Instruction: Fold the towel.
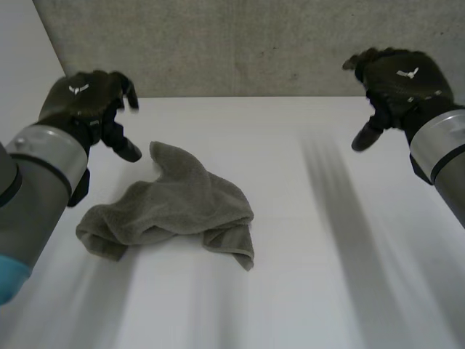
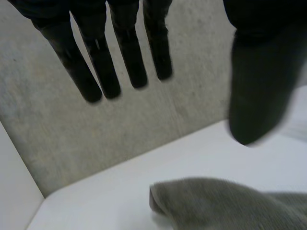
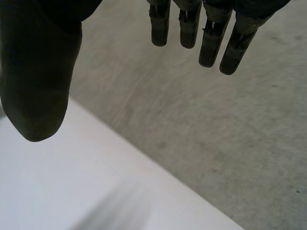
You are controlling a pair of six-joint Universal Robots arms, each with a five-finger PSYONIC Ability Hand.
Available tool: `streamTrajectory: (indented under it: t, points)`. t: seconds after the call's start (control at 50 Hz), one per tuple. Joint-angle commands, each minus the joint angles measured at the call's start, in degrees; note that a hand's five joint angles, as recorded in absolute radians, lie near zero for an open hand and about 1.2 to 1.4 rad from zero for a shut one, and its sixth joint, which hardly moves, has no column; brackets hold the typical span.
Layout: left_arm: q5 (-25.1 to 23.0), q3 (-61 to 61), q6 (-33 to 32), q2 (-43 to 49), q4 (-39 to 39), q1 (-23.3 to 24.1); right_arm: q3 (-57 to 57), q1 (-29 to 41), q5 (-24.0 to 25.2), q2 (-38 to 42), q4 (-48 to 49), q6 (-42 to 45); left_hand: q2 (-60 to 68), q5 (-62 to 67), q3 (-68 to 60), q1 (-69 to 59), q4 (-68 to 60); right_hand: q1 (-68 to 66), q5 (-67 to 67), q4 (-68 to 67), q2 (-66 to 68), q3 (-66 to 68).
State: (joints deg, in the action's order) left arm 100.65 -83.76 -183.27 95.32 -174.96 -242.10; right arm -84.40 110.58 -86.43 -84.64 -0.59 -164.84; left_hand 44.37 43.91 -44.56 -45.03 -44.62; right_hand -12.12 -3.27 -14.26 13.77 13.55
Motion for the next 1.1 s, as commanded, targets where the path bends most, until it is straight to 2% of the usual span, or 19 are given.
streamTrajectory:
  t: [0.02,0.04,0.06,0.1,0.16,0.2,0.26,0.36,0.54,0.6,0.64,0.7,0.74,0.76,0.8,0.82,0.86,0.92,1.1]
  points:
    - [-3.42,-9.90,-2.96,-4.52,0.67,-0.65,-0.50,3.86,5.04,1.41,-13.29,14.90,8.55,-1.00,-8.36,-7.89,-8.30,2.12,3.27,4.26,-3.77,-3.55]
    - [-5.53,-12.54,-4.45,-5.58,0.67,-1.35,-0.59,5.42,6.26,2.54,-16.60,16.99,9.07,-0.47,-8.88,-8.41,-8.82,2.12,3.27,4.26,-3.77,-3.55]
    - [-5.55,-12.57,-4.46,-5.59,0.67,-1.35,-0.59,5.44,6.27,2.55,-16.63,17.01,9.08,-0.47,-8.89,-8.41,-8.83,2.12,3.27,4.26,-3.77,-3.55]
    - [-10.10,-17.99,-7.96,-7.16,0.85,-3.54,-0.76,9.37,8.46,5.79,-20.66,17.72,9.25,-0.30,-9.06,-8.58,-9.00,2.12,3.27,4.26,-3.77,-3.55]
    - [-12.40,-20.74,-9.56,-7.52,0.85,-4.69,-1.64,12.28,9.52,7.73,-20.77,17.45,9.08,-0.47,-8.89,-8.41,-8.83,-0.32,0.83,1.83,-1.34,-1.11]
    - [-16.69,-25.55,-12.01,-7.61,0.41,-6.71,-2.25,13.25,9.96,8.61,-20.42,17.19,9.25,-0.30,-9.06,-8.58,-9.00,-0.32,0.83,1.83,-1.34,-1.11]
    - [-19.69,-28.99,-13.42,-7.00,0.32,-8.47,-2.87,15.10,10.93,12.11,-18.75,16.49,9.74,0.20,-9.56,-9.08,-9.50,-0.49,0.66,1.66,-1.17,-0.94]
    - [-21.46,-30.76,-13.34,-4.81,0.14,-8.56,-2.53,18.70,10.67,18.44,-15.94,15.61,15.13,5.58,-14.94,-14.47,-14.88,-4.01,-2.85,-1.86,2.35,2.57]
    - [-21.37,-28.92,-12.81,2.67,-1.44,-7.51,0.81,21.52,9.97,24.51,-11.28,12.71,12.95,3.40,-12.76,-12.28,-12.70,-8.73,-7.58,-6.58,7.07,7.30]
    - [-21.11,-26.98,-12.73,5.84,-3.64,-6.36,1.96,21.70,9.70,25.93,-11.10,12.09,6.05,-3.50,-5.86,-5.39,-5.80,-8.73,-7.58,-6.58,7.07,7.30]
    - [-20.23,-24.62,-12.81,9.16,-6.61,-5.66,4.76,22.05,8.57,28.82,-10.66,11.13,-4.17,-13.72,4.36,4.84,4.42,-8.73,-7.58,-6.58,7.07,7.30]
    - [-19.44,-23.38,-12.81,10.94,-8.12,-5.66,7.66,22.05,6.29,31.46,-9.52,10.25,-5.22,-14.77,5.41,5.88,5.47,-8.73,-7.58,-6.58,7.07,7.30]
    - [-16.47,-20.76,-12.99,14.52,-11.09,-5.66,8.98,22.05,4.97,32.43,-8.91,9.81,-6.72,-16.27,6.91,7.39,6.97,-8.73,-7.58,-6.58,7.07,7.30]
    - [-16.45,-20.74,-12.99,14.54,-11.11,-5.66,8.99,22.05,4.96,32.44,-8.90,9.80,-6.73,-16.28,6.92,7.40,6.98,-8.73,-7.58,-6.58,7.07,7.30]
    - [-11.73,-17.68,-13.08,17.69,-13.99,-5.66,11.18,22.05,1.98,34.19,-7.33,9.54,-7.41,-16.95,7.60,8.07,7.65,-8.73,-7.58,-6.58,7.07,7.30]
    - [-11.70,-17.67,-13.08,17.70,-14.01,-5.66,11.19,22.05,1.97,34.19,-7.32,9.54,-7.41,-16.95,7.60,8.07,7.65,-8.73,-7.58,-6.58,7.07,7.30]
    - [-7.41,-14.52,-12.99,19.80,-15.93,-5.66,12.85,21.96,-1.09,35.24,-5.13,9.54,-7.41,-16.95,7.60,8.07,7.65,-8.73,-7.58,-6.58,7.07,7.30]
    - [-5.99,-13.18,-12.99,20.60,-16.64,-5.66,13.56,21.88,-3.29,35.51,-2.76,9.54,-7.41,-16.95,7.60,8.07,7.65,-9.73,-8.58,-7.59,8.08,8.30]
    - [-5.29,-6.95,-13.08,25.17,-19.28,-5.31,14.88,21.70,-4.10,37.27,-0.11,9.37,-7.41,-16.95,7.60,8.07,7.65,-14.45,-13.30,-12.30,12.79,13.02]
